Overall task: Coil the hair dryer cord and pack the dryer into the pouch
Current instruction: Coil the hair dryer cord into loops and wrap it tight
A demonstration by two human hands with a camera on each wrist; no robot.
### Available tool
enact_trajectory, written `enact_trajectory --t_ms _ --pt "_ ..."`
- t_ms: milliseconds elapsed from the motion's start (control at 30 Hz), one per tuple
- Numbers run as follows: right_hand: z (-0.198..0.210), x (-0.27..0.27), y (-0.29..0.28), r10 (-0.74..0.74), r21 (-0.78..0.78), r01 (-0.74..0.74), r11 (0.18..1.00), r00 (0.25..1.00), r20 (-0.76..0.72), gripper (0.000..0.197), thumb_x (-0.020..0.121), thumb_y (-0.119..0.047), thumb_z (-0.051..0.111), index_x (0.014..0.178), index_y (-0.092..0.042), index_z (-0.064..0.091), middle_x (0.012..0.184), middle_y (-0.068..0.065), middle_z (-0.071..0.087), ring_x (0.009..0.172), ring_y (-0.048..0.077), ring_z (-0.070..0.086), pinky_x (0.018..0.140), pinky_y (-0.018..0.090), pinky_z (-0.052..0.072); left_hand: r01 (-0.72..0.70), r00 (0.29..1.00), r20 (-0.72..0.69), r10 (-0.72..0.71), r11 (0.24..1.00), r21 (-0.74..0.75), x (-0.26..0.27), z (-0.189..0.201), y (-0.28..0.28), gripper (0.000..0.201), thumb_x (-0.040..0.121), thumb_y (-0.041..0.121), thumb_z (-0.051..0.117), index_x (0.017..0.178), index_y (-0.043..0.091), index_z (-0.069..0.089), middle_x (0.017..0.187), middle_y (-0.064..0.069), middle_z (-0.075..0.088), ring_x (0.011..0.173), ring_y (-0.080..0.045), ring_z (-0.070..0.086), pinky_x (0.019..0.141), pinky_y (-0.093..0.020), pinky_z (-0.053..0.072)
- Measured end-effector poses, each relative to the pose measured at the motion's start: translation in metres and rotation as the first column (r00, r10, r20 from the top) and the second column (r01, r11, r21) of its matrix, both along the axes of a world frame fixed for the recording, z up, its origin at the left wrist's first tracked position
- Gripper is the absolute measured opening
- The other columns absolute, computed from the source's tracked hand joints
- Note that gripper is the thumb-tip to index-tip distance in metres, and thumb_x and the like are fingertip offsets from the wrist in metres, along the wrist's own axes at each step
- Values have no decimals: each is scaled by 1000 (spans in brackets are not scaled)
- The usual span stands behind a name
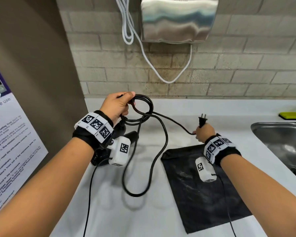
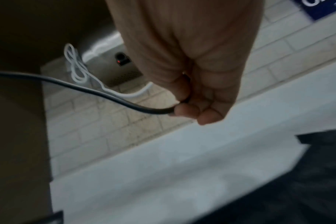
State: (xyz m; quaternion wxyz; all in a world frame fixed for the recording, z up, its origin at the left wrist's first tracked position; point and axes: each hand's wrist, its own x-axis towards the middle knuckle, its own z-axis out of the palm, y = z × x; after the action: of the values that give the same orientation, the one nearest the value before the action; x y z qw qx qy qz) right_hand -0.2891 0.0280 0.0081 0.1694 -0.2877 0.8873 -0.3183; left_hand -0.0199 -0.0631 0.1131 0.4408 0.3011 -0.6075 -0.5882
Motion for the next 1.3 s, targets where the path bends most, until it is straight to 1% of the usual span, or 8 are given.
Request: enact_trajectory --t_ms 267,400,467,567,767,933,1167,1300 --pt "5 34 22 499 713 -254 653 853 -154 33 94 -20 42 121 -5 54 128 8 54 117 27 53 91 34 43 55 998 34 -56 998 32 -11 -6 11 21 91 11 54 70 9 58 53 3 59 31 -3 23 36 -15 19" --pt "23 48 7 391 99 -378 920 896 -209 49 83 -1 46 129 -16 45 127 6 55 118 26 52 94 31 43 69 996 51 -71 997 30 -16 -8 14 20 91 11 53 72 9 57 61 -4 57 31 -3 24 35 -15 20" --pt "43 70 4 650 -314 -614 724 760 13 54 83 14 42 130 -12 44 121 4 56 117 16 52 86 15 40 81 995 49 -83 996 40 -18 -9 15 20 92 12 52 73 9 57 56 1 59 30 -3 24 35 -15 21" --pt "55 90 -3 769 -484 -671 562 639 7 32 90 12 41 117 -3 52 92 -7 59 79 -9 56 74 8 39 87 995 48 -91 994 63 -19 -7 14 16 93 15 51 79 12 58 50 6 60 31 -3 26 36 -15 21" --pt "53 73 -9 547 -449 -569 689 814 -193 22 94 -4 45 95 -5 67 68 -18 51 62 -8 48 67 13 35 92 994 60 -96 994 61 -15 -3 17 17 92 13 51 77 15 58 52 6 61 31 -2 30 38 -16 21" --pt "43 25 -5 99 -367 -120 922 992 -77 23 93 -7 41 92 -4 64 88 14 59 83 27 56 67 21 37 5 999 -43 -1 994 106 -5 1 13 22 93 16 50 71 16 56 50 7 59 30 -3 24 38 -17 18" --pt "9 -1 13 206 444 -66 894 939 -276 31 93 -6 37 119 -1 53 127 16 54 117 32 51 98 39 44 30 999 -32 -27 994 103 -2 1 15 20 94 18 47 78 14 58 52 7 62 30 -3 22 39 -17 18" --pt "16 29 13 353 427 -124 895 782 -513 48 86 -16 45 134 -15 39 136 12 44 127 32 37 108 50 28 73 996 40 -78 991 113 -9 -2 20 18 94 20 47 90 10 61 53 6 64 30 -3 23 38 -16 19"
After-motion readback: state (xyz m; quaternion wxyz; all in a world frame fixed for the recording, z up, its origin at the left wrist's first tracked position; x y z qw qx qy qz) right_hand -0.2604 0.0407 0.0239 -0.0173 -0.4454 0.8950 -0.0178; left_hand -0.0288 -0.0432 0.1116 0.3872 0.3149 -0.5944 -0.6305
